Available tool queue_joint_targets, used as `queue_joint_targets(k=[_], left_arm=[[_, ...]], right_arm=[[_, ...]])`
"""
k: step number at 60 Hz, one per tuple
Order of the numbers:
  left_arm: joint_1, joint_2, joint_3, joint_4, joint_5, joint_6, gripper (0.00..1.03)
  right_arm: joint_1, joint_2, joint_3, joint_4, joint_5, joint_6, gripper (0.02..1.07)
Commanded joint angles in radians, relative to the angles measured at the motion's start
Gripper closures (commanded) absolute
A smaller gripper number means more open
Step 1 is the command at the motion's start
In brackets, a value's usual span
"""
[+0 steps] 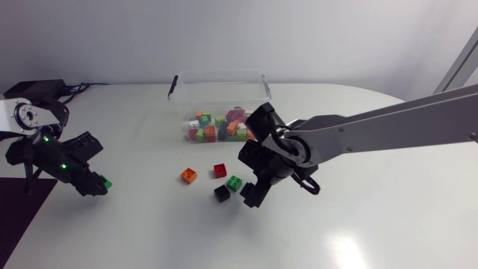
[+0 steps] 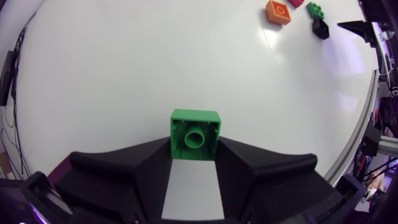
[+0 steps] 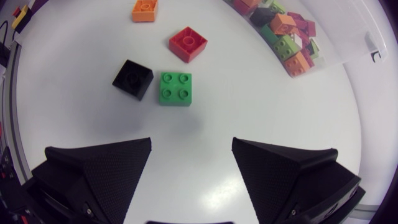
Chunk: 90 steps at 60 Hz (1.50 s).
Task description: Place the duplo bricks in the container
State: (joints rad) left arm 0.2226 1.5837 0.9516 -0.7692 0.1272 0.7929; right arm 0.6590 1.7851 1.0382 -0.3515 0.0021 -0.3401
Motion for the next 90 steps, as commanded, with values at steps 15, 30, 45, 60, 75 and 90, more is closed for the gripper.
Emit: queue_joint_targets(k=[15, 30, 45, 60, 75, 90], left_arm=[[-0.086, -0.071, 0.168, -0.085, 0.092, -0.089, 0.69], [-0.147, -0.076, 0.25, -0.094, 0.127, -0.155, 0.7], [-0.177, -0.076, 0.325, -0.102, 0.163, -0.195, 0.7], [-0.226, -0.071, 0.412, -0.11, 0.166, -0.242, 0.7], [-0.304, -0.025, 0.519, -0.042, 0.184, -0.35, 0.69], [-0.388, 0.117, 0.636, 0.073, 0.192, -0.472, 0.69]], right_arm=[[0.008, 0.174, 0.177, -0.073, -0.044, 0.021, 0.13], [0.019, 0.243, 0.276, -0.135, -0.042, 0.029, 0.18], [0.045, 0.321, 0.395, -0.239, -0.044, 0.033, 0.34], [0.065, 0.399, 0.473, -0.294, -0.044, 0.038, 0.75], [0.034, 0.326, 0.47, -0.386, -0.042, 0.059, 0.84], [-0.044, 0.152, 0.477, -0.466, -0.042, 0.055, 0.85]])
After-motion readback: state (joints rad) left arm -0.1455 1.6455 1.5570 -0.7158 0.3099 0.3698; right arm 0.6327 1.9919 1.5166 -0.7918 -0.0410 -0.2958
